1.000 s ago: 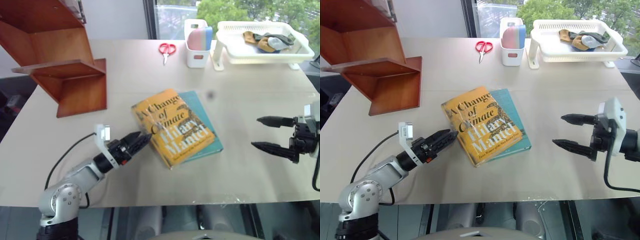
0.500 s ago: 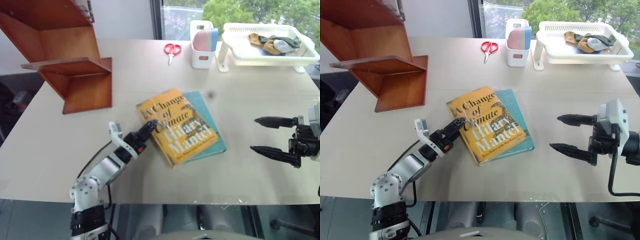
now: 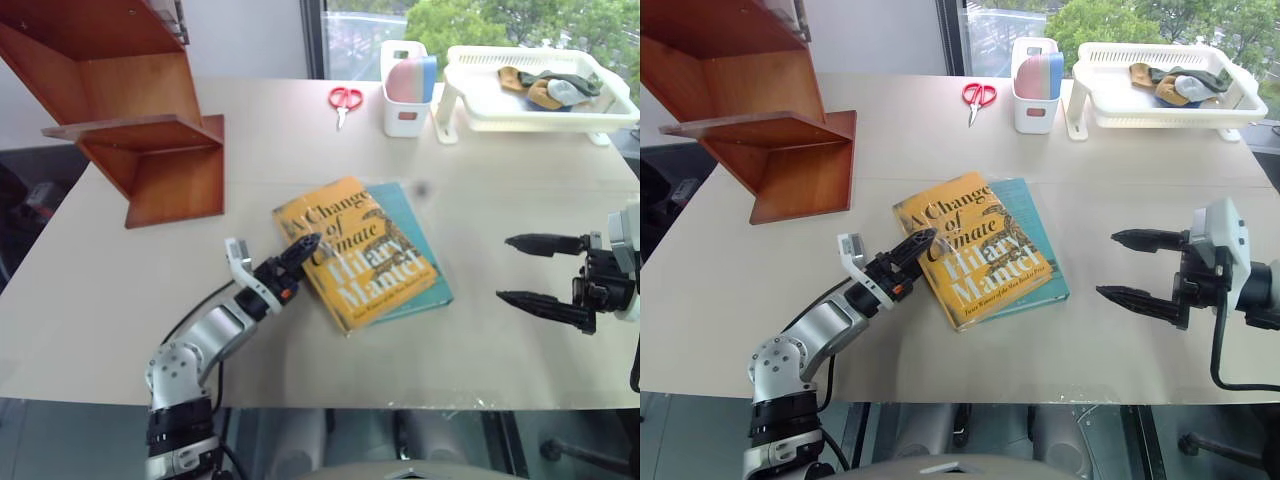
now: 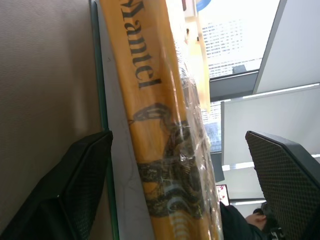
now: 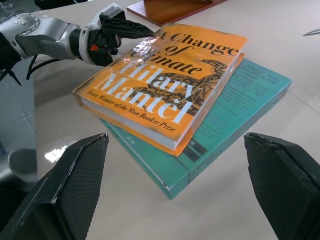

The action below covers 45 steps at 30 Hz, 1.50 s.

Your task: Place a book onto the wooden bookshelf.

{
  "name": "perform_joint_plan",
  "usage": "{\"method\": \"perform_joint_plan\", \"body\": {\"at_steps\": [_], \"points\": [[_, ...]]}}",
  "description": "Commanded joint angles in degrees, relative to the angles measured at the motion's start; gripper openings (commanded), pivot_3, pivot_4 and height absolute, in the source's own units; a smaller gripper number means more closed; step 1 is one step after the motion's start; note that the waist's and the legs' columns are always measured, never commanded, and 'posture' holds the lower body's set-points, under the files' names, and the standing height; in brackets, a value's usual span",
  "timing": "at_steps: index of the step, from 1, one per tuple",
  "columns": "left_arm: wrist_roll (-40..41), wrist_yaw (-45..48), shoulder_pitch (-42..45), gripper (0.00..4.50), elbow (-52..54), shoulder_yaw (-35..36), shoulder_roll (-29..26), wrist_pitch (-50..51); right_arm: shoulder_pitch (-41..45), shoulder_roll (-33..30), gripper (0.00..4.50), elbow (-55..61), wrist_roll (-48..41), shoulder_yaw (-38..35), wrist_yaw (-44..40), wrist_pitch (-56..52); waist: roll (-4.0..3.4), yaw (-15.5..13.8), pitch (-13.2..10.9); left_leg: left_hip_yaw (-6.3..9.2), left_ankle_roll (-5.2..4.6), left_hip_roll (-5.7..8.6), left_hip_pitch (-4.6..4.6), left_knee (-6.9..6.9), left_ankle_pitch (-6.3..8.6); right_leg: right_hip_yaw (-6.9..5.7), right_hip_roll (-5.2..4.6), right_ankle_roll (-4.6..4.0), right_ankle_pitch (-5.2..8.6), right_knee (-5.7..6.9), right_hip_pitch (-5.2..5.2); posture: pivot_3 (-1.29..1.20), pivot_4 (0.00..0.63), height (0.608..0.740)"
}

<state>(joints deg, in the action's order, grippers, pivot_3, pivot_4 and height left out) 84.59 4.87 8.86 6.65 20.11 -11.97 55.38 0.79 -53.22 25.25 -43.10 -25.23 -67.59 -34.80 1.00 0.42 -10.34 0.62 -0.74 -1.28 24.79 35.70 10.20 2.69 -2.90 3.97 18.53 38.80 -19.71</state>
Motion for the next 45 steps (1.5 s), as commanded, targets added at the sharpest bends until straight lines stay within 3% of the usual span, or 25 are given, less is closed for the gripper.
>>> {"method": "perform_joint_plan", "body": {"at_steps": [1, 6, 8, 14, 19, 22, 24, 27, 29, 31, 35, 38, 45], "points": [[1.78, 1.04, 1.12, 3.2, 0.7, -0.5, -0.4, -0.08, -0.07, -0.16, 4.5, 0.94, -0.98, -0.7, 0.42, 0.8, 0.0, 0.0, 0.0, 0.0, 0.0, 0.0, 0.0, 0.0, 0.0, 0.0, 0.0, 0.0, 0.0, 0.0, 0.0, 0.0, 0.15, 0.74], [1.92, 0.91, 1.76, 0.88, 0.11, -0.61, -0.39, -0.54, -0.69, -0.23, 4.5, 1.19, -1.2, -1.22, 0.83, 0.86, 0.0, -0.05, 0.0, 0.01, 0.0, 0.0, 0.01, 0.0, 0.0, 0.0, -0.01, 0.0, 0.0, -0.01, 0.0, 0.0, 0.15, 0.74], [2.16, 1.12, 2.06, 0.3, 0.13, -0.51, -0.55, -0.57, -0.74, -0.28, 4.5, 1.12, -1.19, -1.31, 0.87, 0.91, 0.0, -0.05, 0.0, 0.01, 0.0, 0.0, 0.01, 0.0, 0.0, -0.01, -0.01, 0.0, 0.0, -0.01, 0.0, 0.0, 0.15, 0.74], [4.4, 1.65, 3.15, 0.24, 3.29, 0.0, -3.08, 0.11, -0.03, -0.16, 4.5, 0.44, -0.53, -1.27, 1.41, 1.65, 0.01, -0.03, -0.01, 0.02, 0.0, 0.0, 0.02, 0.0, 0.0, -0.02, -0.01, 0.0, 0.0, -0.01, 0.0, 0.0, 0.15, 0.74], [2.59, 7.27, 9.79, 0.24, 13.78, -1.4, -11.67, 0.26, 4.05, 0.98, 4.5, -1.77, -2.31, -1.18, 4.24, 0.87, 0.11, -0.04, -0.08, 0.02, 0.01, -0.02, 0.04, 0.0, 0.0, -0.03, -0.01, -0.01, 0.0, -0.01, -0.01, 0.0, 0.15, 0.74], [-10.19, 15.75, 15.47, 0.24, 19.47, -6.59, -23.15, -0.6, 6.5, 1.91, 4.5, -3.59, -3.03, -0.31, 5.18, 0.5, 0.13, -0.03, -0.09, -0.05, 0.02, 0.05, 0.07, 0.0, -0.01, -0.08, 0.06, -0.02, 0.0, -0.06, 0.0, 0.0, 0.15, 0.74], [-18.37, 18.83, 18.76, 0.24, 20.36, -9.66, -27.9, -3.85, 7.31, 2.23, 4.5, -4.42, -3.09, 0.53, 5.09, 0.5, 0.08, 0.04, -0.06, -0.06, 0.02, 0.08, 0.01, -0.14, 0.0, 0.01, 0.03, -0.02, 0.0, -0.22, 0.02, 0.0, 0.15, 0.74], [-33.03, 21.02, 25.46, 0.24, 19.9, -14.94, -30.36, -13.05, 8.91, 3.12, 4.5, -5.84, -2.52, 2.66, 5.14, 1.22, 0.12, -0.01, -0.09, -0.12, 0.02, 0.08, 0.01, -0.35, -0.01, 0.02, 0.05, -0.01, 0.0, -0.41, 0.0, 0.0, 0.15, 0.74], [-52.12, 23.85, 30.89, 0.24, 17.92, -22.22, -32.51, -28.56, 10.45, 3.63, 4.5, -6.93, -2.13, 4.1, 5.14, 1.62, 0.11, -0.03, -0.1, -0.15, 0.05, 0.04, 0.14, -0.37, -0.02, -0.1, 0.12, -0.02, 0.0, -0.51, -0.03, 0.0, 0.15, 0.74], [-65.34, 26.11, 34.44, 0.24, 15.36, -26.9, -34.15, -40.59, 11.63, 3.81, 4.5, -7.73, -2.05, 4.88, 4.93, 1.77, 0.08, -0.12, -0.11, -0.24, 0.13, 0.07, 0.18, -0.43, -0.07, -0.11, 0.14, -0.02, -0.01, -0.64, -0.03, 0.0, 0.15, 0.74], [-82.96, 27.09, 38.59, 0.24, 8.28, -30.8, -37.48, -54.63, 13.2, 4.12, 4.5, -8.89, -1.37, 6.01, 4.55, 2.57, 0.09, -0.11, -0.12, -0.29, 0.17, 0.05, 0.28, -0.53, -0.1, -0.05, 0.08, -0.01, -0.01, -0.91, -0.06, 0.0, 0.15, 0.74], [-92.72, 27.83, 41.73, 0.24, 2.54, -31.64, -41.07, -61.23, 14.22, 4.73, 4.5, -9.73, -0.89, 6.85, 4.66, 3.46, 0.06, 0.01, -0.15, -0.31, 0.17, 0.05, 0.36, -0.58, -0.09, -0.1, 0.1, -0.01, -0.01, -0.94, -0.14, 0.0, 0.15, 0.74], [-100.08, 31.21, 48.66, 0.24, -4.3, -29.22, -45.06, -65.74, 15.94, 5.93, 4.5, -11.77, 0.48, 8.53, 4.36, 5.12, 0.09, 0.04, -0.22, -0.14, 0.01, 0.02, 0.95, -0.25, -0.01, -0.29, 0.13, 0.02, -0.03, -0.64, -0.65, 0.0, 0.15, 0.74]]}}
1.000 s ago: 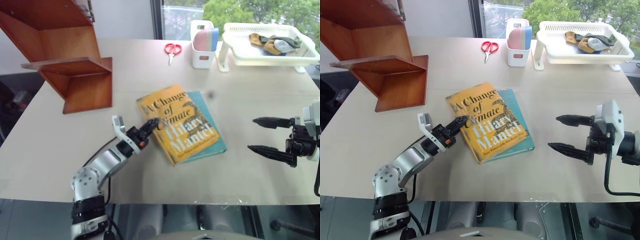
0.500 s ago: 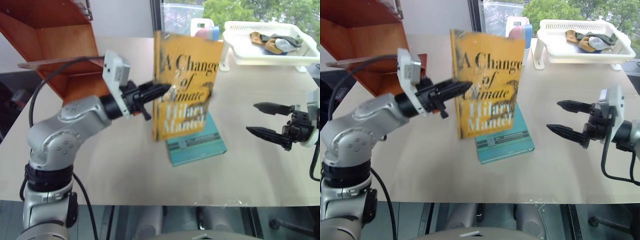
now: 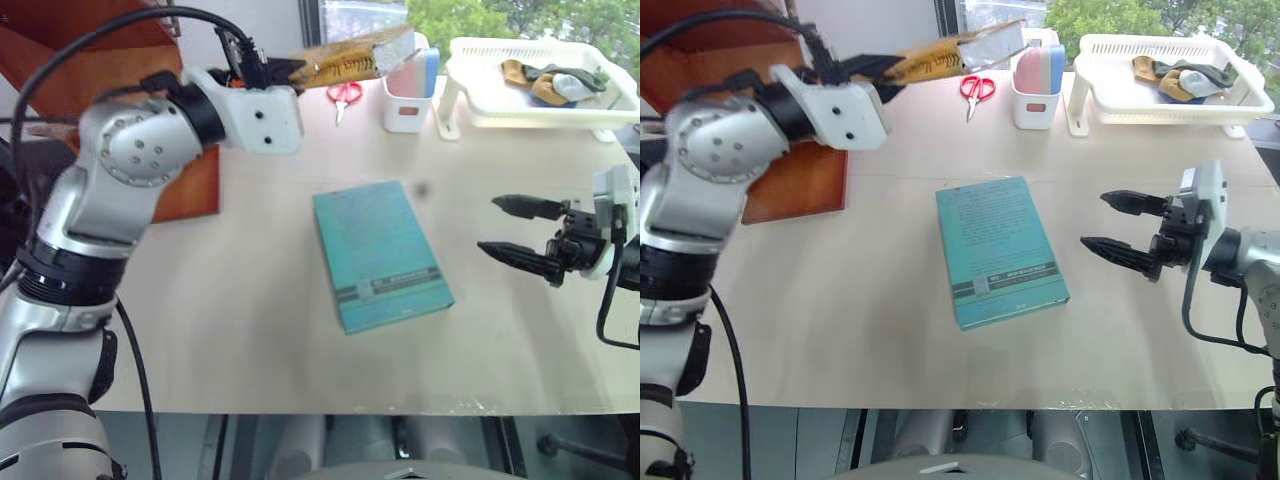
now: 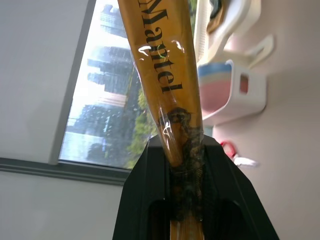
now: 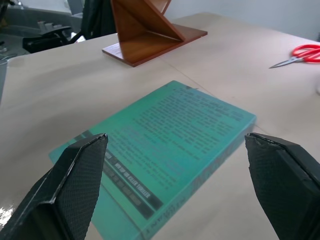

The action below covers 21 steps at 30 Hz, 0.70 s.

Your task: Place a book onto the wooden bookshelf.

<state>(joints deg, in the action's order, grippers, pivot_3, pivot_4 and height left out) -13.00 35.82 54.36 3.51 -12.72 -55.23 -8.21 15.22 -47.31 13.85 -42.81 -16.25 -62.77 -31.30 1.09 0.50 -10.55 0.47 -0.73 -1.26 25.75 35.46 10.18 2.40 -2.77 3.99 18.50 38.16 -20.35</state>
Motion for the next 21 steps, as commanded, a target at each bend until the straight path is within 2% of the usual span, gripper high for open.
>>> {"method": "perform_joint_plan", "body": {"at_steps": [1, 6, 10, 15, 21], "points": [[-3.23, 0.79, 3.5, 0.24, -2.26, 3.74, -2.46, -2.85, 2.0, 0.29, 4.5, -0.84, 0.42, -0.09, -0.54, 1.91, 0.0, -0.04, 0.0, -0.02, 0.02, 0.02, 0.12, 0.05, -0.02, 0.02, -0.01, 0.0, 0.0, 0.08, -0.13, 0.0, 0.15, 0.74], [-3.9, 5.36, 3.45, 0.24, -4.0, 4.32, -4.46, -2.67, 3.53, 1.56, 4.5, -2.96, 1.84, 1.21, -1.14, 3.57, 0.0, 0.14, 0.0, -0.08, 0.11, 0.02, 0.21, 0.12, -0.08, 0.07, 0.01, -0.01, 0.01, 0.37, -0.38, 0.0, 0.15, 0.74], [0.46, 11.8, 2.17, 0.24, 0.6, 6.84, -5.8, 2.23, 4.68, 2.25, 4.5, -4.36, 2.91, 1.49, -1.31, 5.38, -0.01, 0.21, -0.01, -0.08, 0.02, 0.0, 0.23, 0.24, -0.02, 0.08, 0.01, -0.01, 0.01, 0.51, -0.42, 0.0, 0.15, 0.74], [0.12, 16.29, 0.49, 0.24, 2.42, 11.02, -11.98, 4.32, 7.13, 3.44, 4.5, -7.23, 2.75, 1.77, -2.42, 6.8, -0.03, 0.46, -0.04, -0.09, 0.0, -0.04, 0.22, 0.46, -0.01, 0.11, 0.06, -0.01, 0.02, 0.74, -0.44, 0.0, 0.15, 0.74], [0.38, 20.14, -5.87, 0.24, 3.22, 16.7, -19.38, 6.47, 11.85, 4.64, 4.5, -13.04, 2.85, 2.84, -4.79, 7.9, -0.05, 0.48, -0.05, -0.12, -0.02, -0.09, 0.19, 0.57, 0.0, 0.13, 0.1, -0.01, 0.02, 0.84, -0.41, 0.0, 0.15, 0.74]]}}
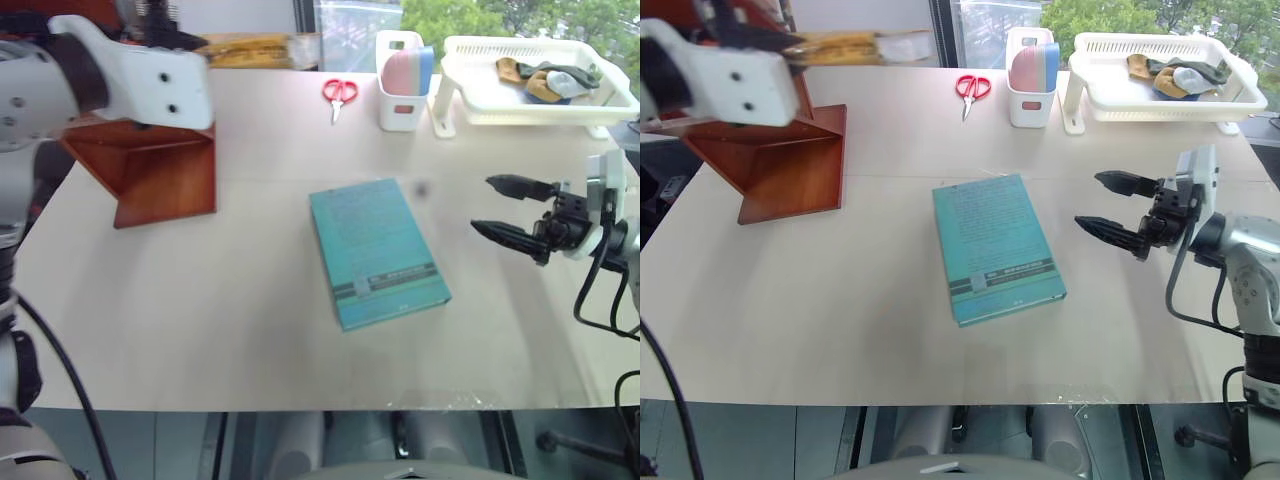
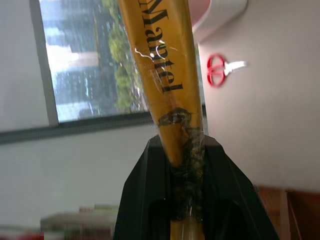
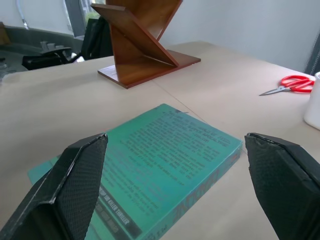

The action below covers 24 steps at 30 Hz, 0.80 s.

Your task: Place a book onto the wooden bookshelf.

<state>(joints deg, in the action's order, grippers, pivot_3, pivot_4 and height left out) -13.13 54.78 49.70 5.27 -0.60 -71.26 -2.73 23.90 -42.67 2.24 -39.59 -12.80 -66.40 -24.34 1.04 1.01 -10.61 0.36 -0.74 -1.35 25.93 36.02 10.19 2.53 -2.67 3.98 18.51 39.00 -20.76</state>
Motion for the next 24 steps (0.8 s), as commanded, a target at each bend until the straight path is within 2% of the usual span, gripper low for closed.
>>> {"method": "perform_joint_plan", "body": {"at_steps": [1, 5, 11, 18, 24], "points": [[0.28, 1.58, -2.4, 0.24, 1.25, 5.74, -4.7, 1.18, 4.03, 0.51, 4.5, -2.28, -0.72, -0.76, -1.81, 1.57, 0.0, -0.07, 0.0, 0.01, 0.0, 0.0, 0.0, 0.05, 0.0, -0.01, 0.0, 0.0, 0.0, 0.01, 0.01, 0.0, 0.15, 0.74], [-0.52, 2.56, -6.65, 0.24, -0.84, 9.3, -9.67, 1.26, 6.75, 1.84, 4.5, -4.94, -1.59, -0.8, -3.74, 2.05, 0.01, -0.18, -0.01, 0.05, -0.01, -0.03, 0.02, 0.07, 0.01, -0.05, 0.01, 0.0, 0.0, 0.04, 0.0, 0.0, 0.15, 0.74], [-1.51, 1.8, -11.24, 0.24, -4.35, 11.01, -12.81, 0.13, 9.95, 2.47, 4.5, -5.86, -6.11, -2.55, -5.87, -0.92, -0.01, -0.12, -0.02, 0.02, -0.01, -0.04, 0.01, 0.07, 0.01, -0.03, 0.0, 0.0, 0.0, 0.09, -0.01, 0.0, 0.15, 0.74], [-2.76, -0.55, -8.77, 0.24, -7.74, 7.2, -11.99, -1.29, 12.86, 2.99, 4.5, -6.48, -9.94, -4.87, -5.16, -2.9, -0.01, 0.1, -0.04, -0.02, -0.01, -0.09, 0.0, 0.08, 0.01, -0.01, 0.02, -0.01, 0.0, 0.16, -0.04, 0.0, 0.15, 0.74], [-4.0, -0.57, -6.82, 0.24, -9.71, 4.34, -11.31, -0.61, 13.55, 2.77, 4.5, -7.93, -9.51, -5.54, -4.68, -2.08, -0.01, 0.15, -0.04, -0.12, -0.01, -0.07, 0.0, 0.08, 0.01, 0.08, 0.03, 0.0, 0.0, 0.27, -0.15, 0.0, 0.15, 0.74]]}}
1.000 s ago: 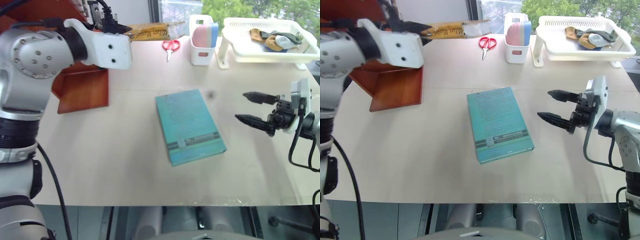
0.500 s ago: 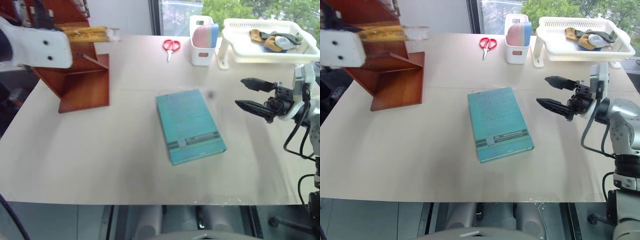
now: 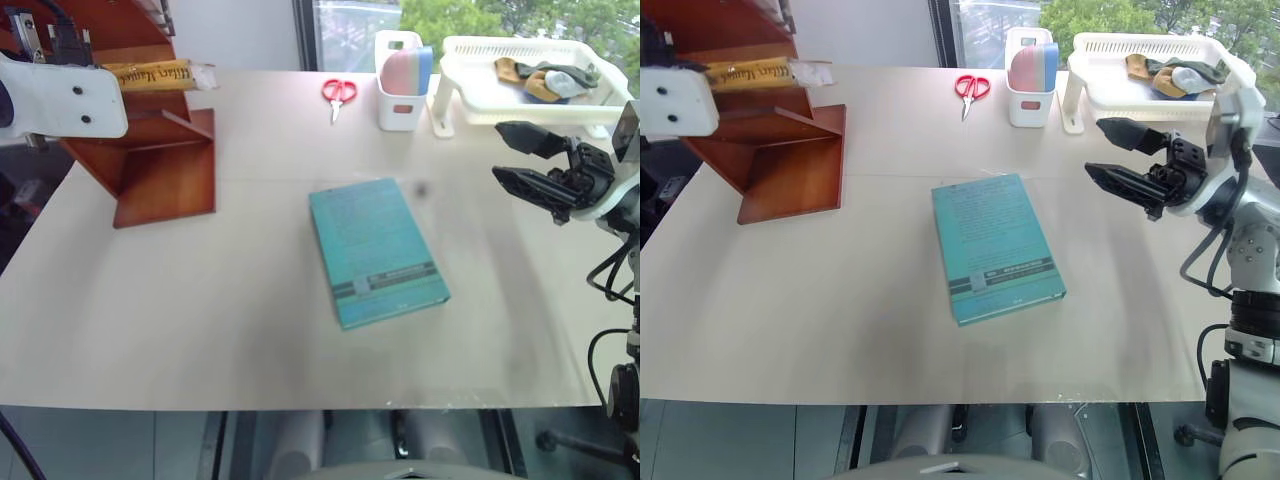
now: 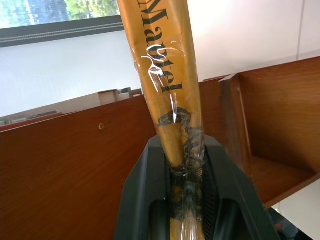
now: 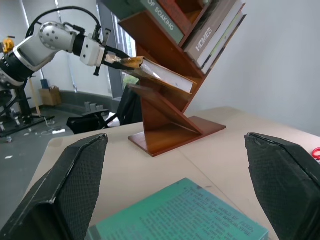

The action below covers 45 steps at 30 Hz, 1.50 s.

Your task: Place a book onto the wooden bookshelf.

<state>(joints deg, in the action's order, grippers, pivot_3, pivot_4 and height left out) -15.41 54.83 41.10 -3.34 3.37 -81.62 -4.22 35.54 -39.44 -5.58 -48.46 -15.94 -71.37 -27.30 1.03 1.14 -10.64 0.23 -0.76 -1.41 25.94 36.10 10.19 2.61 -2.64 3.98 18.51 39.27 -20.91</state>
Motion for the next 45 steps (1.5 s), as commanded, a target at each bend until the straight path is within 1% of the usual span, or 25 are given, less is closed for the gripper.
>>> {"method": "perform_joint_plan", "body": {"at_steps": [1, 4, 9, 14, 16, 17, 18, 20, 21, 23, 24, 29, 32, 36, 38, 45], "points": [[-1.95, -0.41, 1.79, 0.24, -1.07, -0.01, -0.78, 1.29, 2.57, -0.22, 4.5, -0.63, -0.75, -2.72, 0.58, 1.13, 0.0, 0.04, 0.0, -0.04, 0.0, 0.0, 0.01, 0.0, 0.0, 0.04, 0.0, 0.0, 0.0, 0.06, -0.06, 0.0, 0.15, 0.74], [-1.91, 1.34, 1.72, 0.24, -0.58, -1.22, -0.48, 3.98, 4.26, 0.14, 4.5, -1.89, -1.12, -3.1, 0.77, 1.23, 0.0, 0.43, 0.0, -0.13, 0.0, -0.01, 0.03, 0.04, -0.01, 0.43, 0.0, -0.01, 0.01, 0.51, -0.41, 0.0, 0.15, 0.74], [-2.62, 3.37, 2.66, 0.24, -0.79, -2.65, -0.54, 7.1, 5.32, -0.03, 4.5, -3.77, -0.6, -2.92, -0.17, 0.99, 0.0, 1.38, 0.0, -0.15, 0.0, -0.06, 0.05, 0.16, -0.01, 0.46, 0.06, -0.01, 0.01, 0.58, -0.44, 0.0, 0.15, 0.74], [-3.53, 4.31, 4.2, 0.24, -0.87, -4.13, -0.16, 8.73, 5.6, -0.07, 4.5, -4.45, -0.23, -2.55, -0.46, 1.05, 0.0, 1.48, -0.01, -0.22, 0.0, -0.14, 0.05, 0.17, -0.01, 0.61, 0.14, -0.01, 0.01, 0.64, -0.53, 0.0, 0.15, 0.74], [-4.01, 4.66, 5.45, 1.24, -1.18, -4.73, -0.02, 9.38, 5.58, 0.11, 4.5, -4.39, -0.11, -2.34, -0.44, 1.02, 0.0, 1.45, -0.01, -0.23, 0.0, -0.16, 0.05, 0.17, -0.01, 0.62, 0.16, -0.01, 0.01, 0.64, -0.54, 0.0, 0.15, 0.74], [-4.34, 4.62, 6.36, 1.47, -1.57, -5.14, 0.08, 9.74, 5.56, 0.23, 4.5, -4.28, -0.12, -2.26, -0.39, 0.96, 0.0, 1.45, -0.01, -0.24, 0.0, -0.16, 0.05, 0.17, -0.01, 0.62, 0.16, -0.01, 0.01, 0.64, -0.54, 0.0, 0.15, 0.74], [-4.69, 4.78, 7.08, 1.89, -1.97, -5.49, 0.15, 9.99, 5.48, 0.34, 4.5, -4.15, -0.12, -2.2, -0.38, 0.96, 0.0, 1.42, -0.01, -0.25, 0.0, -0.16, 0.05, 0.17, -0.01, 0.64, 0.16, -0.01, 0.01, 0.65, -0.54, 0.0, 0.15, 0.74], [-5.8, 4.67, 8.29, 2.85, -2.84, -6.15, 0.36, 10.06, 5.42, 0.52, 4.5, -3.99, -0.08, -2.07, -0.33, 0.97, 0.0, 1.3, -0.01, -0.29, 0.0, -0.16, 0.07, 0.17, -0.01, 0.62, 0.18, -0.01, 0.01, 0.64, -0.55, 0.0, 0.15, 0.74], [-6.19, 4.85, 8.62, 3.43, -3.23, -6.39, 0.51, 10.4, 5.55, 0.6, 4.5, -4.03, -0.06, -2.01, -0.27, 0.94, 0.0, 1.22, -0.01, -0.3, 0.0, -0.16, 0.07, 0.19, -0.01, 0.63, 0.18, -0.01, 0.01, 0.65, -0.55, 0.0, 0.15, 0.74], [-6.75, 5.54, 8.28, 4.36, -3.82, -6.62, 0.4, 10.79, 5.76, 0.77, 4.5, -4.12, -0.03, -1.97, -0.19, 0.9, 0.0, 1.19, -0.01, -0.31, 0.0, -0.15, 0.07, 0.19, -0.01, 0.63, 0.18, -0.01, 0.01, 0.64, -0.54, 0.0, 0.15, 0.74], [-6.97, 5.65, 7.89, 4.45, -3.95, -6.55, 0.27, 10.77, 5.81, 0.83, 4.5, -4.17, 0.02, -1.98, -0.2, 0.91, 0.0, 1.19, -0.01, -0.31, 0.0, -0.15, 0.08, 0.19, -0.01, 0.63, 0.18, -0.01, 0.01, 0.65, -0.54, 0.0, 0.15, 0.74], [-7.28, 4.42, 7.57, 4.45, -3.96, -5.2, -0.27, 11.03, 6.25, 1.14, 4.5, -4.52, 0.41, -1.71, -0.22, 0.77, 0.0, 1.18, -0.01, -0.29, 0.0, -0.16, 0.09, 0.21, -0.01, 0.62, 0.18, -0.01, 0.01, 0.66, -0.54, 0.0, 0.15, 0.74], [-5.87, 4.72, 6.23, 4.45, -2.24, -2.7, -1.13, 12.34, 6.67, 1.1, 4.5, -5.08, 0.78, -1.43, -0.5, 0.6, 0.0, 1.23, -0.01, -0.27, 0.0, -0.16, 0.09, 0.21, -0.01, 0.62, 0.18, -0.01, 0.0, 0.66, -0.54, 0.0, 0.15, 0.74], [-2.55, 5.75, 3.53, 4.45, 2.47, 2.16, -0.64, 16.38, 7.45, 0.77, 4.5, -5.75, 1.24, -1.1, -1.0, 0.11, 0.0, 1.21, -0.01, -0.21, 0.0, -0.19, 0.1, 0.21, -0.01, 0.62, 0.18, -0.01, 0.0, 0.65, -0.55, 0.0, 0.15, 0.74], [2.03, 8.01, 1.44, 4.45, 5.63, 6.46, 0.66, 20.96, 7.92, 0.57, 4.5, -6.05, 1.29, -1.05, -1.19, -0.14, -0.01, 1.21, -0.01, -0.21, 0.0, -0.18, 0.1, 0.21, -0.01, 0.62, 0.17, -0.01, 0.0, 0.67, -0.55, 0.0, 0.15, 0.74], [10.3, 15.89, -7.15, 4.45, 13.83, 20.94, -0.4, 31.48, 10.4, -0.59, 4.5, -8.68, 2.54, -0.32, -2.93, -0.63, -0.02, 1.33, -0.02, -0.29, 0.0, -0.31, 0.1, 0.21, -0.01, 0.68, 0.2, -0.01, 0.0, 0.72, -0.66, 0.0, 0.15, 0.74]]}}
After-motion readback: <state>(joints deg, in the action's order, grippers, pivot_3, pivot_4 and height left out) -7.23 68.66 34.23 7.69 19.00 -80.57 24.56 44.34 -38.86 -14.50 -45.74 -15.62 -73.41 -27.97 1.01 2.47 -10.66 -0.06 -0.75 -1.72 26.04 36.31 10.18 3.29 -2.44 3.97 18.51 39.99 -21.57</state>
